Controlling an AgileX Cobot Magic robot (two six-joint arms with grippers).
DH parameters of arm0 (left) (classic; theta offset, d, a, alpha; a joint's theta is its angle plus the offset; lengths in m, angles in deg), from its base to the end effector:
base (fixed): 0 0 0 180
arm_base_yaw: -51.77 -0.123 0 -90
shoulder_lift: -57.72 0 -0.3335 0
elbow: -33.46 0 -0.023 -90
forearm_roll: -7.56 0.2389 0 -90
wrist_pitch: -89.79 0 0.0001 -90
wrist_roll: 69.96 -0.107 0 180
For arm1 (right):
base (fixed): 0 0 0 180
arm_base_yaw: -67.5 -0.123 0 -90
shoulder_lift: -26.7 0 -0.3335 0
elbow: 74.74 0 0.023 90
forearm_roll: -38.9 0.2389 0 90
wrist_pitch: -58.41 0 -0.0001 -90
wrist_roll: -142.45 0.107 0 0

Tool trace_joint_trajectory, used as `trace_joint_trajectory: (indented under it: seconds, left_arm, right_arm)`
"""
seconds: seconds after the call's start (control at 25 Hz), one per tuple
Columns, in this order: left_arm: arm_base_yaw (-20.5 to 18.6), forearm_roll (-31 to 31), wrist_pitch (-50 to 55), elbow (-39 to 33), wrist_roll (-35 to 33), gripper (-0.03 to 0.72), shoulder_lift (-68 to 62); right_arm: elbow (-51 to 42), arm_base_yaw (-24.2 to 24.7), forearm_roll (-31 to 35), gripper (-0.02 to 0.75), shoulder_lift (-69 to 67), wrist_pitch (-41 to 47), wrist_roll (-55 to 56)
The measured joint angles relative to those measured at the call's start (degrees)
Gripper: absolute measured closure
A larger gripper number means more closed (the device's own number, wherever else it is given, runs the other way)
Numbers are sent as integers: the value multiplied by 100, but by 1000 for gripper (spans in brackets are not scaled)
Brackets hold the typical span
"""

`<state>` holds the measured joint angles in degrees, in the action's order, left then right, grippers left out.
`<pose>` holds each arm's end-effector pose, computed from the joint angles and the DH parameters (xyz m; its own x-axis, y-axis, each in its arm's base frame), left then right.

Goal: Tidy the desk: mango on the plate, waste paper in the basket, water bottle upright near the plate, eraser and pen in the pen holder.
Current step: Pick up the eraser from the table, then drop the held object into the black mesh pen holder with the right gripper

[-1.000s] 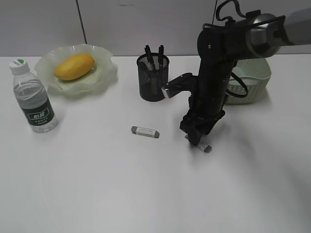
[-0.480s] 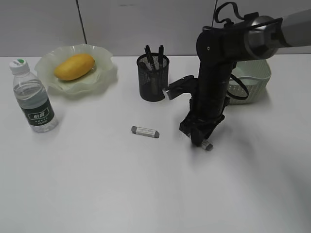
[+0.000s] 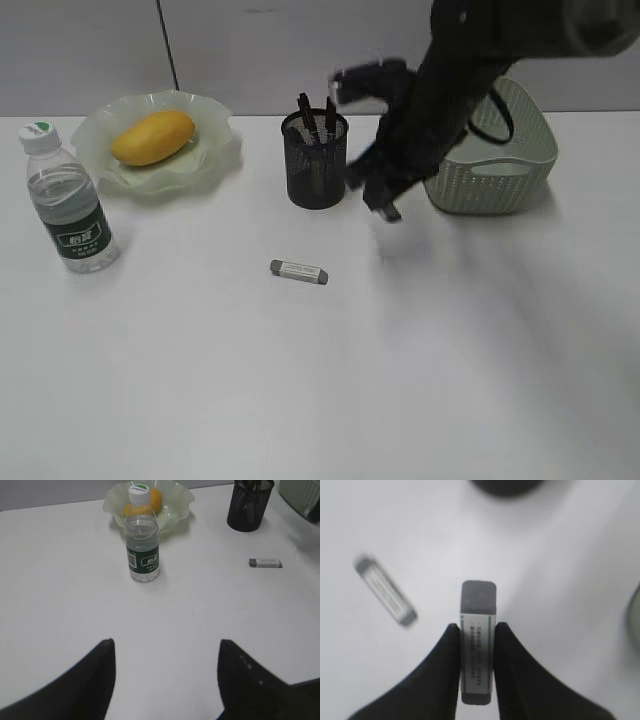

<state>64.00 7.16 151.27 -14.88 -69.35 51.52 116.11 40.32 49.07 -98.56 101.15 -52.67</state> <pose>-0.0531 0.0108 0.2693 -0.4317 0.0793 -0.8985 0.2112 0.9773 -0.0153 0.4047 0.2222 0.2199 -0.7441 -0.5300 -0.4067 -0.5996 0.7983 0.0567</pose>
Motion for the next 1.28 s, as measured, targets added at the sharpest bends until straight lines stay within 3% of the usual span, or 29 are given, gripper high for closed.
trace_joint_trajectory:
  seconds: [0.28, 0.6, 1.08, 1.16, 1.28]
  left_arm:
    - [0, 0, -2, 0, 0, 198, 0]
    - [0, 0, -7, 0, 0, 198, 0]
    - [0, 0, -13, 0, 0, 198, 0]
    - [0, 0, -13, 0, 0, 198, 0]
    - [0, 0, -13, 0, 0, 198, 0]
  right_arm:
    - [143, -24, 873, 570, 507, -2861, -35]
    - [130, -397, 812, 570, -291, -4317, -179]
    - [126, -424, 749, 568, -771, -4378, -189]
    - [126, -424, 749, 523, -816, -4274, -189]
    - [118, -424, 703, 366, -816, -4219, -189]
